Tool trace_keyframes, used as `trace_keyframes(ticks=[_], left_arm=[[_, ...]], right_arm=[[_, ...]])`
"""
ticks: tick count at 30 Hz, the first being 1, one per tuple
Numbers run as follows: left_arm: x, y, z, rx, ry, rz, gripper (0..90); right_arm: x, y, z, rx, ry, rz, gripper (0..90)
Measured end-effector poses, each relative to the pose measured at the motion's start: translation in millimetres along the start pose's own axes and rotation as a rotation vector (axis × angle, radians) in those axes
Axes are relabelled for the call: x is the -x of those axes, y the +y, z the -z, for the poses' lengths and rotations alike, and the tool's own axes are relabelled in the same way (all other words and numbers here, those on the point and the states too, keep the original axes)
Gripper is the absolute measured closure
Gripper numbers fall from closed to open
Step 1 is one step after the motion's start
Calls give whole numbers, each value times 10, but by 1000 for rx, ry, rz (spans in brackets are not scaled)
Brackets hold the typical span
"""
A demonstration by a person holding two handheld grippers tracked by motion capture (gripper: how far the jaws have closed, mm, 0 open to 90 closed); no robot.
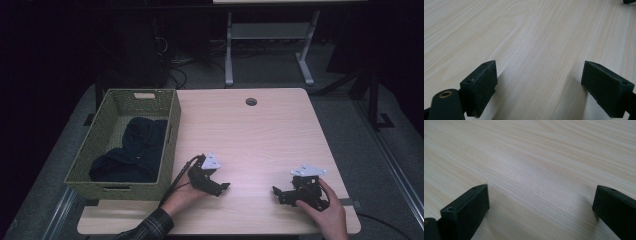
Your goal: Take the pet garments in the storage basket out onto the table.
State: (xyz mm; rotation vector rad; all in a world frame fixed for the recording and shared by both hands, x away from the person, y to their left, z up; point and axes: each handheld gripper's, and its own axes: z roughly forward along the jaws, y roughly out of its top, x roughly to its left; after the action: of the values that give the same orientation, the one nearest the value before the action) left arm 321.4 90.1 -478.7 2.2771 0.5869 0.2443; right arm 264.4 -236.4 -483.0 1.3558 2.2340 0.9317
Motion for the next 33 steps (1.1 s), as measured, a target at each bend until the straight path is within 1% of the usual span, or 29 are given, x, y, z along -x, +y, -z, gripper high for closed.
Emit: trace_keyframes(ticks=[6, 12, 13, 14, 15, 16, 19, 24, 29, 30, 31, 33], left_arm=[[-4, -5, 6, 0, -8, -8, 128], [-22, 7, 19, -16, -18, -13, 131], [-42, 4, 29, -15, -26, 2, 131], [-42, 4, 29, -15, -26, 2, 132], [-52, 3, 35, -10, -30, 19, 132], [-63, 0, 43, -11, -31, 26, 134], [-88, -8, 69, -20, -22, 35, 134], [-107, -8, 120, -10, -13, 45, 136], [-143, -13, 174, -13, 6, 55, 136], [-149, -13, 182, -7, 8, 57, 136], [-158, -11, 192, -8, 10, 52, 136], [-156, -6, 201, -3, 9, 57, 136]], right_arm=[[-1, 0, 0, 1, 1, -2, 5], [-2, 0, 0, 1, 2, -2, 5], [-2, 0, 0, 1, 2, -2, 5], [-2, 0, 0, 1, 2, -2, 5], [-2, 0, 0, 1, 2, -2, 5], [-2, 0, 0, 1, 2, -2, 5], [0, -1, 1, 0, 2, 0, 5], [0, -4, 2, 1, 3, 3, 5], [-4, -5, 6, -1, 4, 0, 5], [-4, -5, 6, -1, 4, 0, 5], [-4, -6, 7, -1, 4, 0, 5], [-4, -6, 8, -1, 5, 1, 5]])
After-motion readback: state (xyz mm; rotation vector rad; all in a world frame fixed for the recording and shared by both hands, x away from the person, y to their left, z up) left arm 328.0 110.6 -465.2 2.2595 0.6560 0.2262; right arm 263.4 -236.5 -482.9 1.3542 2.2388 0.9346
